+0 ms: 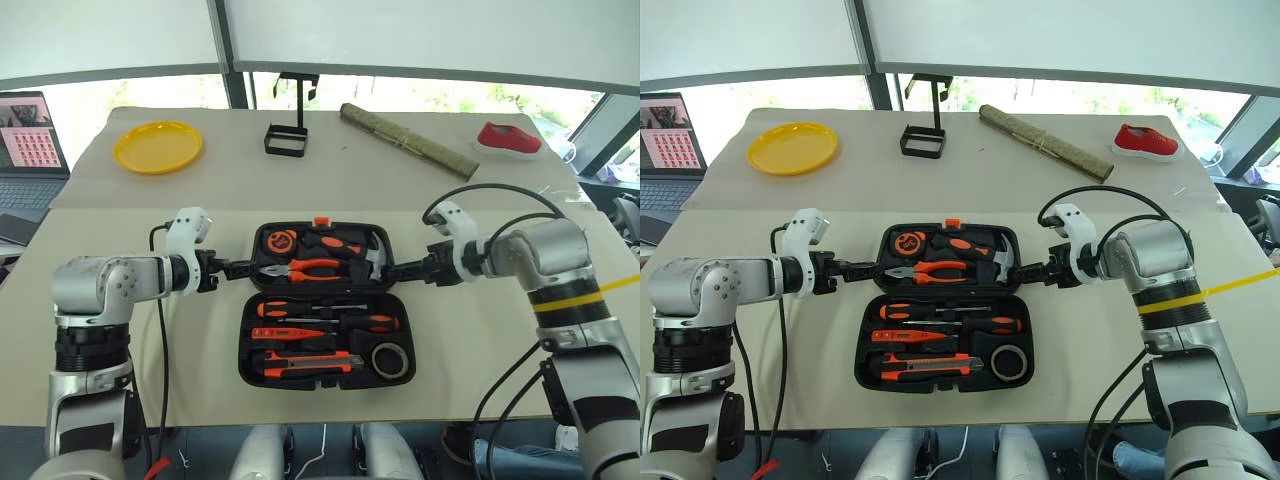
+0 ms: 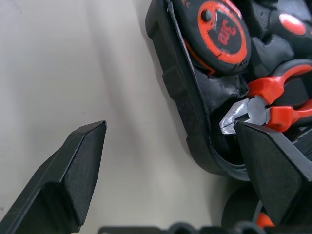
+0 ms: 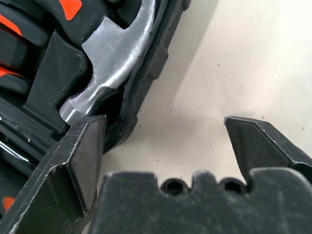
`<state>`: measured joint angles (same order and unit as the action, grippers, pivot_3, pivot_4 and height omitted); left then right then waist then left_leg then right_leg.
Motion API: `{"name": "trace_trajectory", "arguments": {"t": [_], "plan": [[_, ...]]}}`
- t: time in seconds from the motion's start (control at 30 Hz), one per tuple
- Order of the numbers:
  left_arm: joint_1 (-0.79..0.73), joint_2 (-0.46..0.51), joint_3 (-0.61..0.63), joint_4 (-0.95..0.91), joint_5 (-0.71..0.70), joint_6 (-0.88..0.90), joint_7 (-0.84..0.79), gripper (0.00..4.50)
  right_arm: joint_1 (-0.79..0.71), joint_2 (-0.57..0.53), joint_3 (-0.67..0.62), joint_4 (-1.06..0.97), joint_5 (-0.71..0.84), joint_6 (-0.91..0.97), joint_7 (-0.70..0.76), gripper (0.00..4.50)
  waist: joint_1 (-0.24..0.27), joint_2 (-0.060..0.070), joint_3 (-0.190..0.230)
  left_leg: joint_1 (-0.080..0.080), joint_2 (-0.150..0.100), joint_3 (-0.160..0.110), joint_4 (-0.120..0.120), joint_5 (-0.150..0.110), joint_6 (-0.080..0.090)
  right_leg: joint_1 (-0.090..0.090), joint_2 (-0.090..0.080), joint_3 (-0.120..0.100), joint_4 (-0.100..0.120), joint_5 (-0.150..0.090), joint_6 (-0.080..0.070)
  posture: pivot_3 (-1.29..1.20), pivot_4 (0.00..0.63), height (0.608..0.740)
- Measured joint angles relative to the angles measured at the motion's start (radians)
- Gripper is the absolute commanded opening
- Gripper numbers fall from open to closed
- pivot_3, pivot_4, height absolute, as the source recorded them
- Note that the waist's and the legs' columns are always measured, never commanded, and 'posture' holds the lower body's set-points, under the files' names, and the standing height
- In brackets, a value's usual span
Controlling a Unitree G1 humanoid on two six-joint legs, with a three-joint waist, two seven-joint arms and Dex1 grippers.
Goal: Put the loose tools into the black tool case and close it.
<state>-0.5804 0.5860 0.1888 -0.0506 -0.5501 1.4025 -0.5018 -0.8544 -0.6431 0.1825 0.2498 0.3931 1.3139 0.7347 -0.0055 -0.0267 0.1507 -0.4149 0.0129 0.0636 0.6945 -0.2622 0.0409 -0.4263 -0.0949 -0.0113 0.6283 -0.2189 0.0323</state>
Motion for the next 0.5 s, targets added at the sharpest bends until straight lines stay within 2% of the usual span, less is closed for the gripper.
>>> {"name": "trace_trajectory", "arguments": {"t": [0.03,0.1,0.2,0.3,0.5], "plan": [[0.005,-0.007,0.002,-0.002,0.000,-0.001,0.006,4.50,0.000,0.008,-0.002,0.007,0.000,0.000,-0.002,4.47,0.000,0.000,0.000,0.000,0.000,0.000,0.000,-0.001,0.001,0.000,0.000,0.000,0.000,0.000,0.000,0.00,0.150,0.740],[0.005,-0.014,0.007,-0.001,-0.001,-0.002,0.018,4.50,-0.008,0.029,-0.007,0.022,-0.001,0.002,-0.017,3.95,-0.001,0.000,0.000,0.001,0.000,0.000,0.000,-0.001,0.001,0.001,0.000,0.000,0.001,0.000,0.000,0.00,0.150,0.740],[0.004,-0.019,0.004,0.015,0.002,-0.019,0.022,3.76,-0.028,0.052,-0.008,0.058,-0.008,0.002,-0.030,3.05,-0.001,0.000,0.000,0.002,0.000,0.000,0.000,-0.001,0.001,0.001,0.000,0.000,0.001,0.000,0.000,0.00,0.150,0.740],[0.001,-0.027,0.000,0.030,-0.001,-0.033,0.019,2.60,-0.044,0.063,-0.009,0.083,-0.009,0.003,-0.036,2.00,0.001,0.000,0.000,0.004,0.000,-0.001,0.000,-0.001,0.001,0.004,-0.001,-0.001,0.001,0.000,0.000,0.00,0.150,0.740],[-0.030,-0.041,-0.017,0.083,-0.011,-0.054,-0.012,0.56,-0.062,0.072,0.004,0.084,-0.003,0.025,-0.024,0.06,0.003,0.000,-0.001,0.009,-0.001,0.000,0.001,-0.001,0.001,0.007,-0.001,0.001,0.000,0.001,-0.001,0.00,0.150,0.740]]}}
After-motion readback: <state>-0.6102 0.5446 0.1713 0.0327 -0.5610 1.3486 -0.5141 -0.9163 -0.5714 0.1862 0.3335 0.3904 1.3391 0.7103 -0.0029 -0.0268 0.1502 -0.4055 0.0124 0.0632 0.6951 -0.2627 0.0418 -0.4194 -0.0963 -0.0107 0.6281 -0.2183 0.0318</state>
